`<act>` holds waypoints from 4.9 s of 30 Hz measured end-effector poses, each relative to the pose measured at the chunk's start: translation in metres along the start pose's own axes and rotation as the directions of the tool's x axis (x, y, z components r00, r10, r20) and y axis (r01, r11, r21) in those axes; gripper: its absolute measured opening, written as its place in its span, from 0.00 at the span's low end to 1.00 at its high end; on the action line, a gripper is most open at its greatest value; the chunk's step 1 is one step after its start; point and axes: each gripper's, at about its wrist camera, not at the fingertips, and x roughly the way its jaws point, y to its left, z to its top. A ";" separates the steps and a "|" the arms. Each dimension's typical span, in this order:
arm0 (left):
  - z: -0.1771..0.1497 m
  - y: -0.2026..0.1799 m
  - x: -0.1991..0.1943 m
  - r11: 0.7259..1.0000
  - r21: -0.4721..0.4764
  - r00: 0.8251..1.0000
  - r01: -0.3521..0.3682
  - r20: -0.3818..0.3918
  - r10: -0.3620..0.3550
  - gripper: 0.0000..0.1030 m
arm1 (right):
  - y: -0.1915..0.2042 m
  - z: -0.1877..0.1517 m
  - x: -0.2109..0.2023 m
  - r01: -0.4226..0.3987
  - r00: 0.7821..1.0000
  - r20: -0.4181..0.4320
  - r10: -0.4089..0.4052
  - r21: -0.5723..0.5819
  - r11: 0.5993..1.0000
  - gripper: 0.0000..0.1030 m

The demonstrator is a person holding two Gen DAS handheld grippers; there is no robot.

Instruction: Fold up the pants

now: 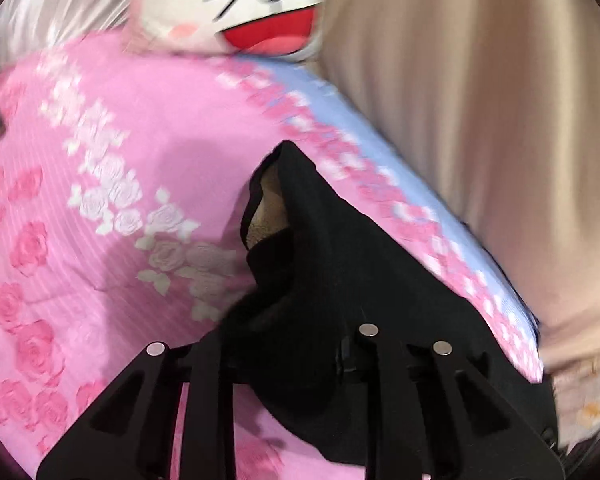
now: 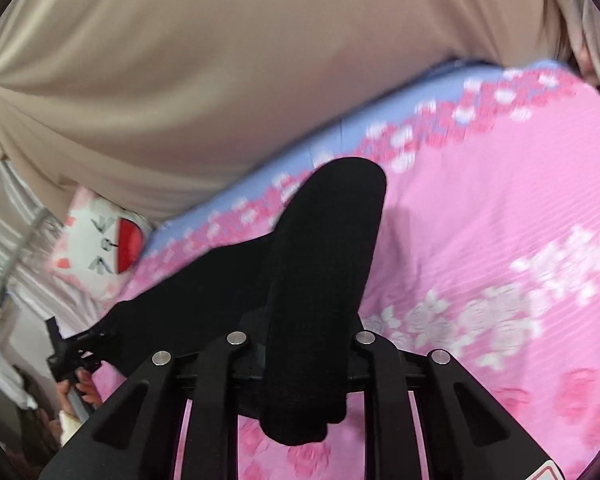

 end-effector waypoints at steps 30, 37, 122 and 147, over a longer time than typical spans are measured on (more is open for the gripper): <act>-0.178 -0.359 -0.103 0.590 0.702 0.910 0.398 -0.218 -0.353 0.22 | -0.087 -0.030 -0.102 0.219 0.952 0.215 -0.217 0.016 0.976 0.63; -0.234 -0.402 -0.067 0.563 0.704 0.901 0.433 -0.321 -0.292 0.22 | -0.108 -0.042 -0.122 0.216 0.949 0.221 -0.224 0.061 0.975 0.63; -0.058 -0.095 -0.064 0.959 0.273 0.997 0.079 -0.048 -0.068 0.26 | 0.096 -0.035 0.095 0.115 0.982 -0.096 -0.164 -0.386 0.915 0.43; -0.109 -0.153 -0.086 0.911 0.409 0.997 -0.058 0.066 0.035 0.86 | -0.039 -0.030 -0.060 0.086 0.996 0.023 -0.085 -0.087 0.992 0.65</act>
